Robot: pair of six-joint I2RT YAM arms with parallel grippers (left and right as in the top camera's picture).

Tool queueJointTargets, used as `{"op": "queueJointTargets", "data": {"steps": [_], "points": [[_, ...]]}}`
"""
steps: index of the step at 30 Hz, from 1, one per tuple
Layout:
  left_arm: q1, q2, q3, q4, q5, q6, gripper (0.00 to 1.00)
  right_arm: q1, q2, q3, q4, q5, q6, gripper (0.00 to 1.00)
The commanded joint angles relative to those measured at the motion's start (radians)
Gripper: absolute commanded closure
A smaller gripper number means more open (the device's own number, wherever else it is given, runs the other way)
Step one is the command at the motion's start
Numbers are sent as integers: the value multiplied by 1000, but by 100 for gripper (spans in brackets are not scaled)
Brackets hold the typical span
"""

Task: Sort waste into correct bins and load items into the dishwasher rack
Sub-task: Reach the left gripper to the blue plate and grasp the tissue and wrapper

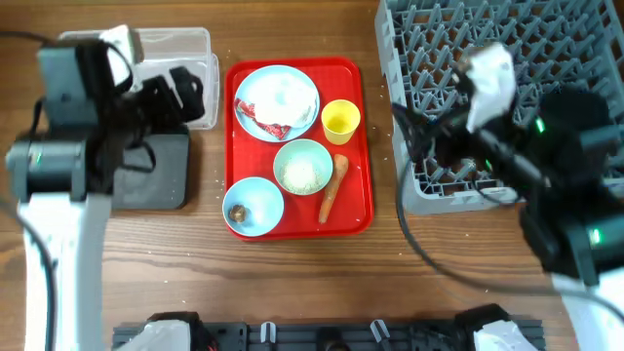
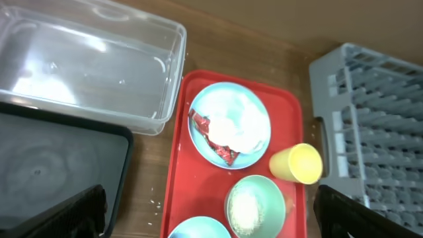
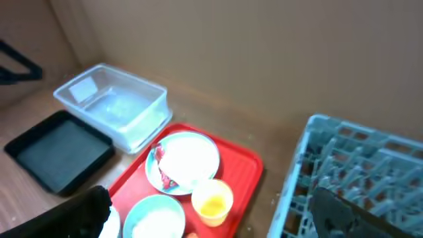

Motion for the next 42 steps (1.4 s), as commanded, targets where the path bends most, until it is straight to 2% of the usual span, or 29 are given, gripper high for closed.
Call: {"op": "queueJointTargets", "data": {"steps": [1, 6, 10, 16, 19, 22, 26, 31, 37, 42], "points": [[-5, 104, 14, -16, 12, 24, 0, -2, 118, 65, -16, -61, 2, 0], [-5, 220, 14, -43, 47, 16, 0, -2, 255, 65, -34, -64, 285, 0], [-5, 270, 14, -46, 182, 17, 0, -1, 346, 65, -31, -155, 294, 0], [-17, 308, 14, 14, 188, 17, 0, 73, 419, 65, -34, -116, 300, 6], [-75, 362, 23, 100, 111, 16, 2, 77, 415, 65, -45, -72, 332, 3], [-150, 445, 97, 81, 4, -19, 0, 53, 391, 65, -77, -58, 332, 0], [-230, 596, 256, 39, -148, -115, 1, 0, 299, 65, -166, 82, 345, 0], [-263, 732, 268, 106, -146, -221, 4, -66, 207, 65, -236, 163, 346, 0], [-334, 862, 268, 146, -207, -247, 5, -98, 195, 65, -292, 163, 346, 0], [-354, 903, 267, 147, -234, -277, 3, -98, 195, 65, -301, 163, 346, 0]]}}
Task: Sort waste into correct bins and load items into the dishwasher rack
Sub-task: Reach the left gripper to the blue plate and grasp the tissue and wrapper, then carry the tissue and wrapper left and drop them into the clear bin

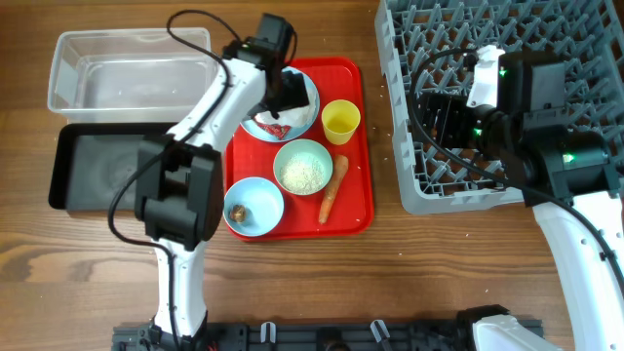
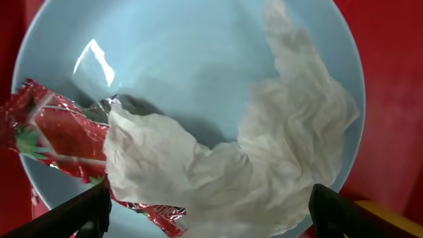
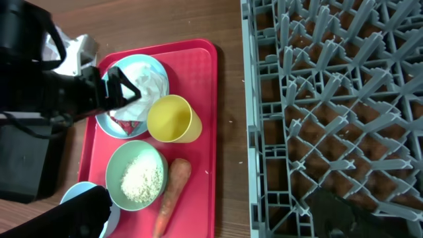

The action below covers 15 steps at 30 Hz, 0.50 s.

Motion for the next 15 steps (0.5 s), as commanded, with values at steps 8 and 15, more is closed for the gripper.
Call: {"op": "queueJointTargets", "data": {"steps": [8, 15], "points": [[9, 108, 14, 66, -62, -64, 0, -2, -1, 20, -19, 18, 11, 0], [8, 149, 14, 93, -64, -37, 54, -2, -1, 20, -16, 19, 11, 0]]}}
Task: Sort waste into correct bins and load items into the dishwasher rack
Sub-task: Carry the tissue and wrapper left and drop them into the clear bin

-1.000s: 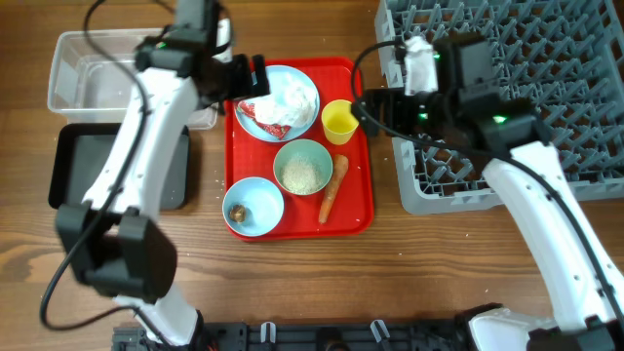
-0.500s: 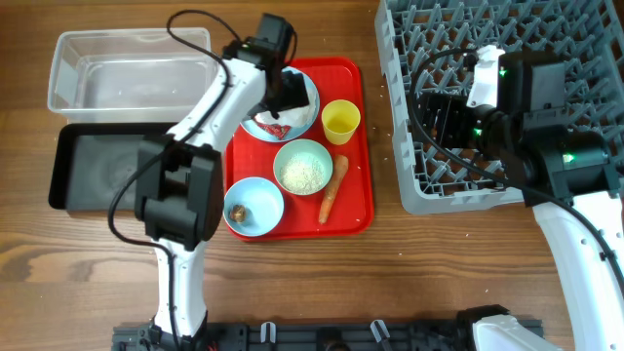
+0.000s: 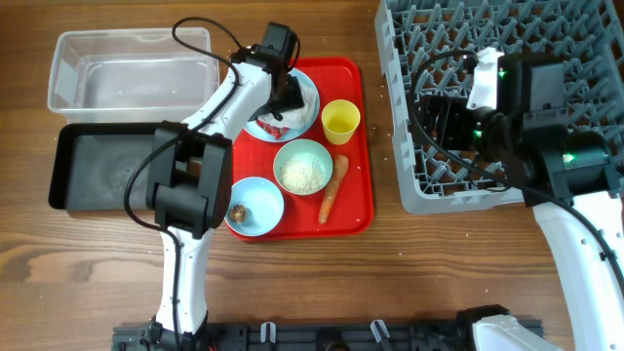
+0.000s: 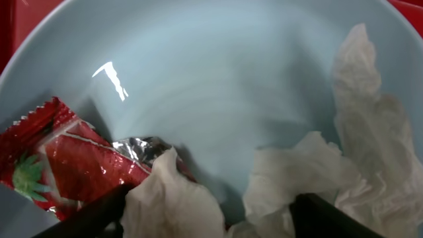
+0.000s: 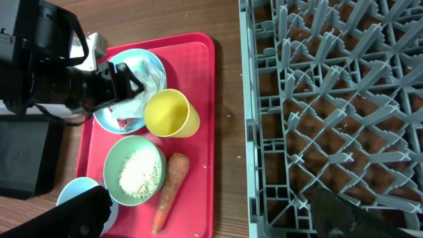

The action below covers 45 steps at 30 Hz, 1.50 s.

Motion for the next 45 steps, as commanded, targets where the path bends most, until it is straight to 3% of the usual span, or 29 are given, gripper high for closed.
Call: {"op": "queueJointTargets", "data": {"steps": [1, 4, 5, 11, 18, 26, 34, 41, 43, 45], "points": [[3, 50, 7, 0, 6, 8, 69, -2, -1, 20, 4, 17, 12, 0], [3, 50, 7, -8, 6, 8, 95, -2, -1, 20, 6, 18, 12, 0], [3, 49, 7, -11, 6, 8, 96, -2, -1, 20, 6, 18, 12, 0], [21, -14, 18, -36, 6, 32, 96, -2, -1, 20, 11, 18, 12, 0], [68, -250, 42, -50, 6, 35, 96, -2, -1, 20, 19, 18, 12, 0], [95, -396, 42, -37, 6, 43, 96, -2, -1, 20, 19, 18, 12, 0], [310, -477, 42, -6, -63, 87, 96, -2, 3, 20, 22, 17, 12, 0], [494, -352, 40, 58, -68, 82, 96, -2, 19, 20, 21, 16, 13, 0], [502, -296, 40, 79, -64, 83, 94, -2, 21, 20, 22, 13, 15, 0], [502, -248, 40, 91, -64, 84, 64, -2, 21, 20, 21, 13, 15, 0]]}}
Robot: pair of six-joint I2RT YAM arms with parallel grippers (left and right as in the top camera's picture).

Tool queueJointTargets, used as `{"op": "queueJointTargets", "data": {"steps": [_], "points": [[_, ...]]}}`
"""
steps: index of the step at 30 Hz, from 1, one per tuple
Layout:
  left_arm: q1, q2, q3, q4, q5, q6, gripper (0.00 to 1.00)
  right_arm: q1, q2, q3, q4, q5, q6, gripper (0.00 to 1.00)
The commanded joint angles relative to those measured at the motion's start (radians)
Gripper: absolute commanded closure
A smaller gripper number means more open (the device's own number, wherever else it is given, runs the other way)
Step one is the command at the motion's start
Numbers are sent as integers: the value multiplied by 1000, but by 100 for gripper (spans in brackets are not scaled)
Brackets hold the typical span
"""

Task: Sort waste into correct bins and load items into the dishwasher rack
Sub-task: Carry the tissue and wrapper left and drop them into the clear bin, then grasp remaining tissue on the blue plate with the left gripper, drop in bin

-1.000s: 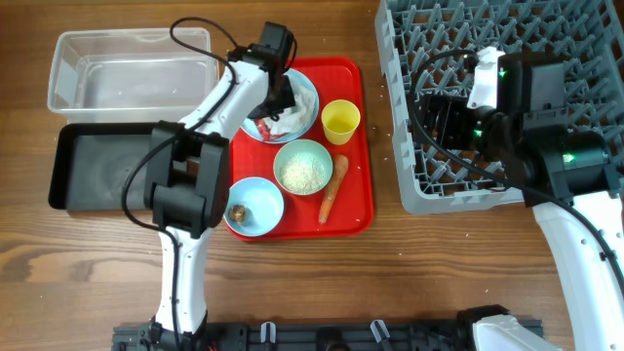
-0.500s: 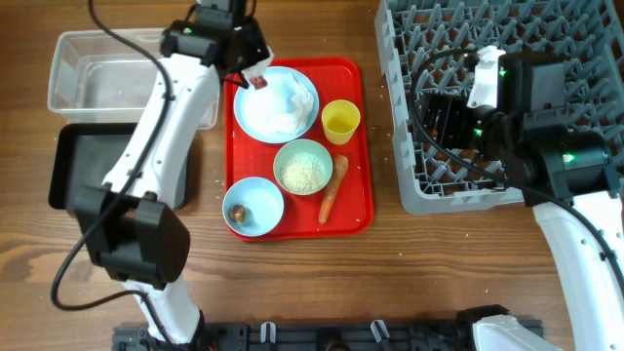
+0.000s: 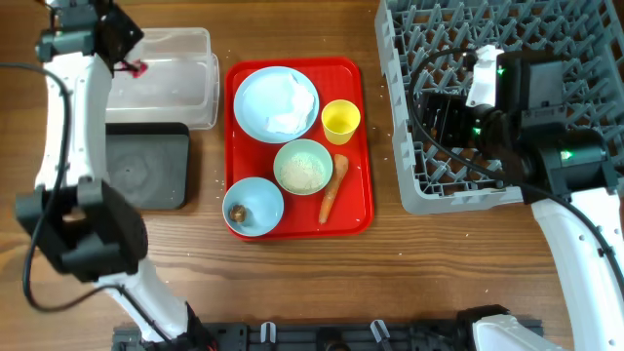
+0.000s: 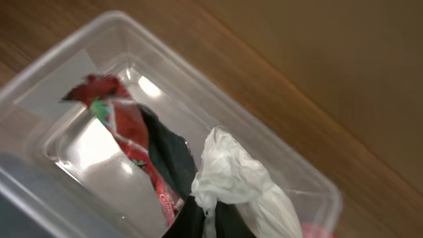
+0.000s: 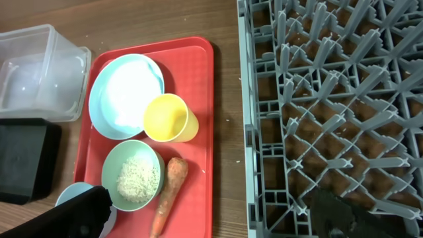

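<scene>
My left gripper (image 3: 123, 57) hangs over the clear plastic bin (image 3: 190, 93), shut on a red strawberry wrapper (image 4: 115, 112) and a wad of white napkin (image 4: 231, 175), both dangling from the gripper (image 4: 210, 215) above the bin's floor. The light-blue plate (image 3: 249, 88) on the red tray (image 3: 359, 210) still bears some white napkin (image 3: 290, 105). Beside the plate stand a yellow cup (image 3: 340, 121), a green bowl of rice (image 3: 303, 168), a blue bowl (image 3: 253, 207) and a carrot (image 3: 333, 190). My right gripper (image 5: 211, 221) is open above the grey dishwasher rack (image 3: 507, 39), holding nothing.
A black tray bin (image 3: 146, 171) lies just in front of the clear bin, left of the red tray. The rack fills the right side, its near-left corner (image 3: 409, 195) close to the tray. Bare wood lies along the front of the table.
My left gripper was down on the plate at the wrapper and napkin. Now it is shut on both and holds them over the clear bin at the far left. The right arm stays put.
Both arms started raised, the left near the bins. Then the left gripper was open just above the plate, then lower at the wrapper and napkin. Now wrapper and part of the napkin are off the plate, held over the clear bin. The right gripper stayed open over the rack.
</scene>
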Motion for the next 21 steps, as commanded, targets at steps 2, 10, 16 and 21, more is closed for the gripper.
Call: {"op": "queueJointTargets", "data": {"steps": [2, 10, 16, 21], "points": [[-5, 111, 10, 16, -5, 18, 29, -2, 11, 20, 2, 6, 15, 0], [-14, 47, 11, 25, 48, 90, 9, -2, 11, 20, -8, 6, 12, 0], [-185, -95, 11, -11, 275, 381, 9, -2, 11, 20, -8, 6, 12, 0], [-381, 16, 9, -47, 275, 521, 7, -2, 11, 20, -16, 6, 13, 0]]}}
